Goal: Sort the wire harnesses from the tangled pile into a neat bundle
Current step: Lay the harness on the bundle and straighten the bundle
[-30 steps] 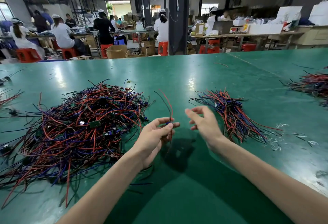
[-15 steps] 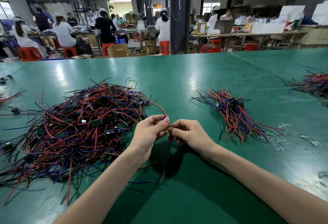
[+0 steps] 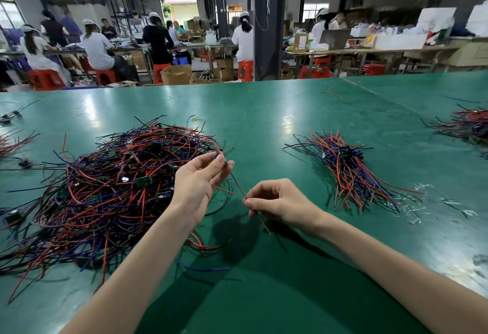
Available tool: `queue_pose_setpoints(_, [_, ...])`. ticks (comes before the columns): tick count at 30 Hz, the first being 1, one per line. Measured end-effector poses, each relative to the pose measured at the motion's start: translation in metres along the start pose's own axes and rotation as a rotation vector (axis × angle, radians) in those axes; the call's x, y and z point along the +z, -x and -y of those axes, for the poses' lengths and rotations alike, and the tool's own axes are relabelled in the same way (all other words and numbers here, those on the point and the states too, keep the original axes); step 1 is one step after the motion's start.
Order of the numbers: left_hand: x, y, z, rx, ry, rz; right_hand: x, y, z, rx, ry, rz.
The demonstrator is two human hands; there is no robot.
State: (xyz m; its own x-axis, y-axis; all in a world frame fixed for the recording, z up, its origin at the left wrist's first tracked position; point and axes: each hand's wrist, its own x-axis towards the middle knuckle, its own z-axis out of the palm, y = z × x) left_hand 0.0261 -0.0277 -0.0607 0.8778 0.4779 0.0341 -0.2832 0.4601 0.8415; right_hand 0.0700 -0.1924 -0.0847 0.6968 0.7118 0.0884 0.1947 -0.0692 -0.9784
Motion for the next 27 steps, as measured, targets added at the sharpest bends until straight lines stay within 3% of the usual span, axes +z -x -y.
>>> queue_pose_setpoints(6, [-0.007,-0.004,-0.006,0.019,-0.071,-0.07,0.012,0.007,0.005,-0.097,0.094,0.083])
queue_pose_setpoints(12, [-0.006,-0.002,-0.002,0.014,-0.138,-0.057,0.0,0.01,0.014,-0.196,0.013,0.099])
queue_pose_setpoints(19, [-0.011,-0.005,-0.008,0.031,-0.139,-0.079,0.001,0.007,0.005,-0.036,0.062,0.268])
queue_pose_setpoints(27, [-0.011,-0.004,-0.011,0.075,-0.181,-0.074,-0.011,0.008,0.014,-0.064,0.031,0.361])
